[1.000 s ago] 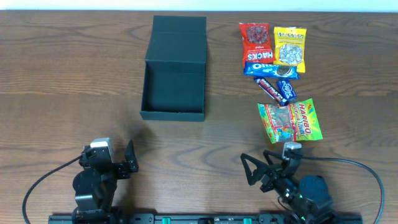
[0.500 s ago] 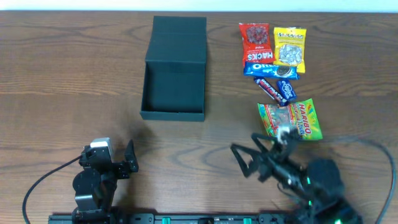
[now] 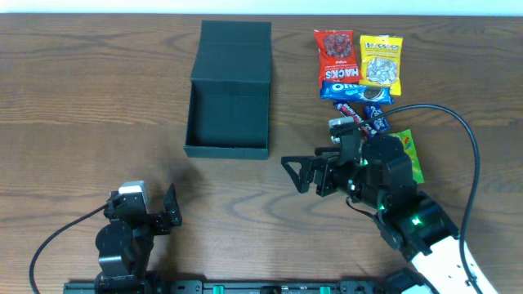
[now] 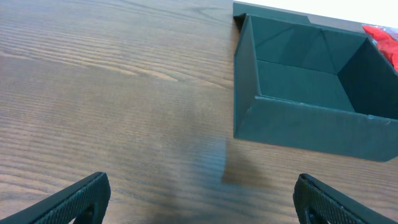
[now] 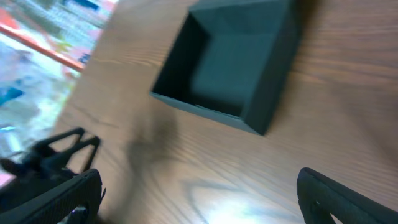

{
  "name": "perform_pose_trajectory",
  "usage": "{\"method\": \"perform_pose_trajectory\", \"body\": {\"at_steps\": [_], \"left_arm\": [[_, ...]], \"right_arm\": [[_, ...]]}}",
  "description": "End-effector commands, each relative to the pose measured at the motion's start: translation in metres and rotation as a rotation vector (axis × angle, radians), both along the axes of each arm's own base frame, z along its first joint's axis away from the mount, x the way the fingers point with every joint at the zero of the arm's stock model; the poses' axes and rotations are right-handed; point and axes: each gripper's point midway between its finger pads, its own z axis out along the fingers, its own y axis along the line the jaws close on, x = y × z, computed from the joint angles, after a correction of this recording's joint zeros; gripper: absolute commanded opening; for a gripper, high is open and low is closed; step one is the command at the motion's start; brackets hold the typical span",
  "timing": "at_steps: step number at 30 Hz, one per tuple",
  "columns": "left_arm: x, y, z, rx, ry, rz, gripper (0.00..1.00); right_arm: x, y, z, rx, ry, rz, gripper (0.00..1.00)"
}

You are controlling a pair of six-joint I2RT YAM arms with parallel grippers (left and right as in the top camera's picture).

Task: Pack container

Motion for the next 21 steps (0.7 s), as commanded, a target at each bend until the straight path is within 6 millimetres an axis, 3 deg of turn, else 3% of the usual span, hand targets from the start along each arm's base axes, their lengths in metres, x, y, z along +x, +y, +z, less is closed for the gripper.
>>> {"method": "perform_pose_trajectory", "body": {"at_steps": [1,5,7,10,13,16,19,21], "left_arm": [[0.000,0.002,-0.006,-0.003,0.008,0.010,0.95],[0.000,-0.005,-0.005,-0.021,0.006,-0.027,0.95],[0.006,-0.008,0.009,-0.033,-0.060,-0.040,0.95],[0.015,-0.038,0.062,-0.088,-0.275,-0.213,0.95],[0.019,-0.046,0.102,-0.070,-0.434,-0.276,0.95],[0.030,-0.044,0.101,-0.058,-0.390,-0.268,0.95],[0.051,-0.043,0.097,-0.064,-0.251,-0.271,0.95],[0.066,-0.042,0.098,-0.042,-0.168,-0.281,0.95]], "right_arm": [[0.018,-0.030,-0.004,-0.108,-0.033,-0.117,0.99],[0.029,-0.064,-0.015,-0.165,-0.005,-0.222,0.99],[0.033,-0.080,-0.018,-0.175,0.012,-0.269,0.99],[0.035,-0.109,-0.028,-0.231,0.042,-0.332,0.99],[0.035,-0.136,-0.037,-0.267,0.082,-0.402,0.99],[0.038,-0.159,-0.046,-0.317,0.110,-0.463,0.99],[0.034,-0.195,-0.069,-0.436,0.201,-0.579,0.99],[0.033,-0.204,-0.081,-0.499,0.235,-0.575,0.99]]}}
